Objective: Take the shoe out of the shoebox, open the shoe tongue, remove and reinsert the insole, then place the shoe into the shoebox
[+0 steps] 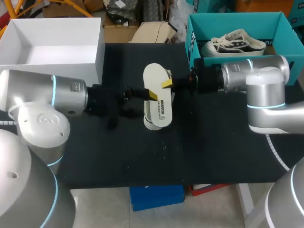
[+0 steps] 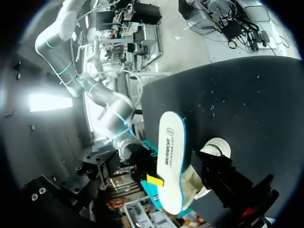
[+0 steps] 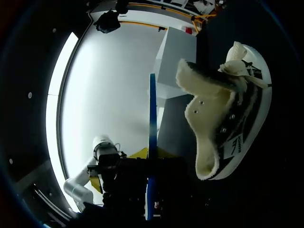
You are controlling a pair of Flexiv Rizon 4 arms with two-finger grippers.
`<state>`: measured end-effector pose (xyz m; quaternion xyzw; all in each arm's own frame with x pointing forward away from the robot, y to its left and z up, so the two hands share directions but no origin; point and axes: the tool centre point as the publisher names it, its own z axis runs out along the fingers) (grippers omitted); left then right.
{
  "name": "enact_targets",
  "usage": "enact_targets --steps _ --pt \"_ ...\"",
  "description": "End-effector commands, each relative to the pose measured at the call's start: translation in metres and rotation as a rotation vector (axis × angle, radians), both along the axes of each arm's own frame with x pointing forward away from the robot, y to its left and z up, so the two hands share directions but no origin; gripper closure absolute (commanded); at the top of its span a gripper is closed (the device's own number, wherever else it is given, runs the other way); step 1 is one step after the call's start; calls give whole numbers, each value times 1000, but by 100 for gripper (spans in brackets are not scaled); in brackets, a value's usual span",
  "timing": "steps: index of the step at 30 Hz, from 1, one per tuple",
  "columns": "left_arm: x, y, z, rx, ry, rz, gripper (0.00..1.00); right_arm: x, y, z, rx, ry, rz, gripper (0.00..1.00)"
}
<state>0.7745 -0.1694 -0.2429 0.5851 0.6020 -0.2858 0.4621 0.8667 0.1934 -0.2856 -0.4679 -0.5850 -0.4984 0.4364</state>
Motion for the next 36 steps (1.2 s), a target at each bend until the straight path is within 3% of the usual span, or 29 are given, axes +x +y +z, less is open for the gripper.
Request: enact_targets --steps 1,5,22,24,27,36 --pt "-8 12 20 958 78 266 0 0 1 -1 -1 0 -2 100" --pt "-12 5 32 1080 22 311 0 0 1 -1 -1 0 -2 100" --pt "-15 3 35 1056 11 296 0 0 1 -1 -1 0 -2 100" --pt "-10 -4 32 1112 65 270 0 0 1 -1 -1 0 -2 100" --pt "-5 -8 30 1113 117 226 0 0 1 -1 -1 0 -2 100" --pt "-4 -16 27 1182 155 162 0 0 1 -1 -1 0 -2 100"
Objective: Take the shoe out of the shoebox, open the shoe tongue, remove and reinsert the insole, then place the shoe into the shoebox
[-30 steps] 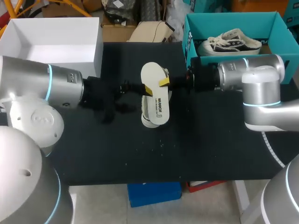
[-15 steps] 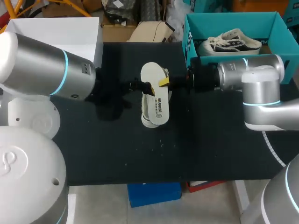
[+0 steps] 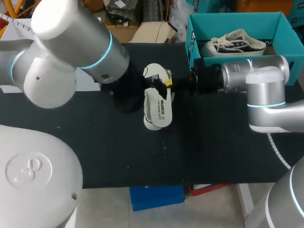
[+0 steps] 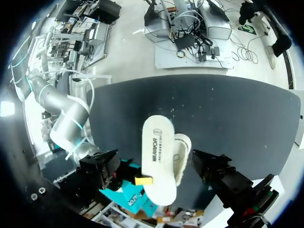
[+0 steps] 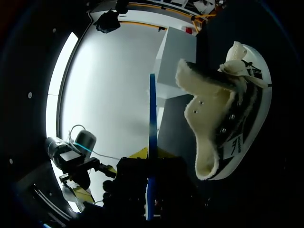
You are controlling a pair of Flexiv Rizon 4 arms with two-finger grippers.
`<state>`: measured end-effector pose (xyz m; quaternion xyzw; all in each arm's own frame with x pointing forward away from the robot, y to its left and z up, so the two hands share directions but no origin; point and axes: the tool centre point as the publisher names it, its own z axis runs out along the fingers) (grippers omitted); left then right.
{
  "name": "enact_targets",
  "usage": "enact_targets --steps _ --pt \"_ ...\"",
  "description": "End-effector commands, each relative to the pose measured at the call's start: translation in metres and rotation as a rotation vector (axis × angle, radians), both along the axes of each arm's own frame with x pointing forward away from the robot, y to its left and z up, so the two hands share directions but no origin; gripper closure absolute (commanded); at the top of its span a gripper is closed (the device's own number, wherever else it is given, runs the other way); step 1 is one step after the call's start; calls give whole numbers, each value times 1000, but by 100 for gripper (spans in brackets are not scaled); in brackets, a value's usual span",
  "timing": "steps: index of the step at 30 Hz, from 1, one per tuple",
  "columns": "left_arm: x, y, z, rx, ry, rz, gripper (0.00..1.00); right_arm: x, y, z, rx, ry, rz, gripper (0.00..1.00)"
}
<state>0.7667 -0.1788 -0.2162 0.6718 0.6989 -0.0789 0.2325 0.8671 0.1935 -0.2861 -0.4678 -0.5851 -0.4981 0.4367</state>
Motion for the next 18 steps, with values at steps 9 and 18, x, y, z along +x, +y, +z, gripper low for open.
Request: enact_targets --steps 9,18 --pt "-3 -11 -7 593 125 89 0 0 1 0 -1 0 -3 100" --pt "-4 -11 -13 539 114 115 0 0 1 0 -1 0 -3 100"
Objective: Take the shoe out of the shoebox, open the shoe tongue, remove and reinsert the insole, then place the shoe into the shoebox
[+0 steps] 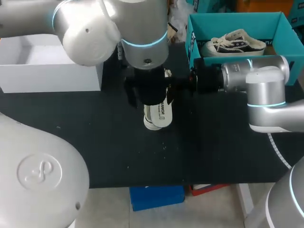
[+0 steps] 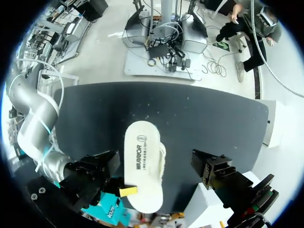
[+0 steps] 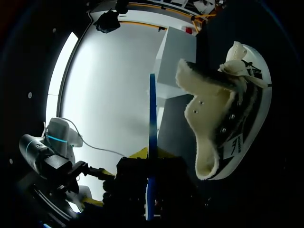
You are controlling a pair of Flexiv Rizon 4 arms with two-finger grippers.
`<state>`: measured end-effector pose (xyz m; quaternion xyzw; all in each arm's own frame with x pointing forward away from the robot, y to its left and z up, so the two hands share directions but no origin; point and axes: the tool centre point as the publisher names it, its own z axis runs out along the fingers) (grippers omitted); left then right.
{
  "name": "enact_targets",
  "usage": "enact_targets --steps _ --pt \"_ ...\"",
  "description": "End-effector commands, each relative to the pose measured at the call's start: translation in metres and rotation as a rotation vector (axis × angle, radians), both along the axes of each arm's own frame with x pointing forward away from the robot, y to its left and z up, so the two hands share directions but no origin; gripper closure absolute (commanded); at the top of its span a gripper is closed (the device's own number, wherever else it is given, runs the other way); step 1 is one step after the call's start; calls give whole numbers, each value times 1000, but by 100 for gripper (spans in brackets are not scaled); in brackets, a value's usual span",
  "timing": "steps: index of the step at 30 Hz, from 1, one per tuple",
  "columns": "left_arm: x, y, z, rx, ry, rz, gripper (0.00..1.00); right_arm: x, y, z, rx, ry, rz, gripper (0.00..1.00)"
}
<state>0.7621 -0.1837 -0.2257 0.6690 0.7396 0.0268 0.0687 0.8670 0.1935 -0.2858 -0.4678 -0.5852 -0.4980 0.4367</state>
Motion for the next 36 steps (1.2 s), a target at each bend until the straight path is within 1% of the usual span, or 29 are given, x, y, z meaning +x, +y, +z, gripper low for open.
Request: enact_targets --steps 1,8,18,23,27,31,36 --pt "1 -7 -4 157 5 27 0 0 1 0 0 0 -3 100" --pt "9 -5 -6 105 -35 43 0 0 1 0 0 0 -3 100" --pt "40 -2 -11 49 -61 39 0 0 1 0 0 0 -3 100" --pt "63 0 -9 46 -60 33 0 0 1 0 0 0 -3 100" --pt "86 2 -2 41 -73 25 0 0 1 0 0 0 -3 100" --pt "110 8 5 40 -90 23 0 0 1 0 0 0 -3 100" --pt "133 16 6 39 -98 29 0 0 1 0 0 0 -3 100"
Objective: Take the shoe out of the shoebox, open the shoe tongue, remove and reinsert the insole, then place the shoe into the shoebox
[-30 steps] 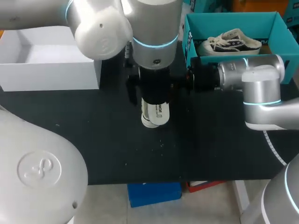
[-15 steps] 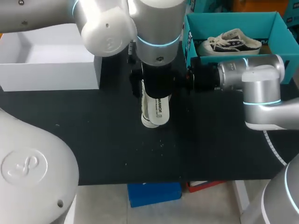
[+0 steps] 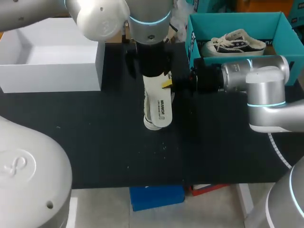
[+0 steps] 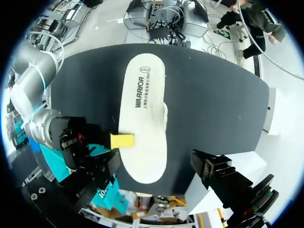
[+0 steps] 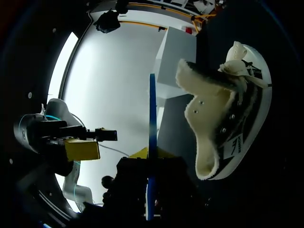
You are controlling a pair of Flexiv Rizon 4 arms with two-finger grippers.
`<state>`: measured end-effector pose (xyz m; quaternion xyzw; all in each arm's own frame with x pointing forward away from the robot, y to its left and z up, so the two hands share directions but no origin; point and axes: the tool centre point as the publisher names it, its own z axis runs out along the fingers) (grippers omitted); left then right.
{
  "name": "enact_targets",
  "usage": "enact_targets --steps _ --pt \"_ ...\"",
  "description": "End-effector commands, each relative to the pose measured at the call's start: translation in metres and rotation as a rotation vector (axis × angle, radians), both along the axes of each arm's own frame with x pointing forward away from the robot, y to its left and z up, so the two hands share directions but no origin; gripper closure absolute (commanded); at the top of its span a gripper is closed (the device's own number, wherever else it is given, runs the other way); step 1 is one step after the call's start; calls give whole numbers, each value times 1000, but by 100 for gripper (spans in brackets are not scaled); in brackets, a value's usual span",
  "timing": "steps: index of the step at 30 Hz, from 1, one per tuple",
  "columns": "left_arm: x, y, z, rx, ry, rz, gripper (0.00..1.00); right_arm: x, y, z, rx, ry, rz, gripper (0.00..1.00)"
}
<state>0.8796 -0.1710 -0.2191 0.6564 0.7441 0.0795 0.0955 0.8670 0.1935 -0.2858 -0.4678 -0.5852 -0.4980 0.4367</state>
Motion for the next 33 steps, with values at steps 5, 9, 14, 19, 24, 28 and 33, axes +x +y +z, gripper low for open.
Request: enact_targets --steps 5,9,14,19,24,28,33 --pt "40 8 -1 -2 9 -3 0 0 1 0 -1 0 -3 100" --pt "55 9 -2 -6 7 -4 0 0 1 0 -1 0 -3 100" --pt "78 9 -4 -17 4 -9 0 0 1 0 -1 0 -3 100" --pt "89 4 -8 -33 -2 -15 0 0 1 0 -1 0 -3 100" --pt "86 0 -12 -39 6 -27 0 0 1 0 -1 0 -3 100" --pt "73 0 -7 -39 3 -28 0 0 1 0 -1 0 -3 100" --pt "48 0 -3 -31 -2 -11 0 0 1 0 -1 0 -3 100"
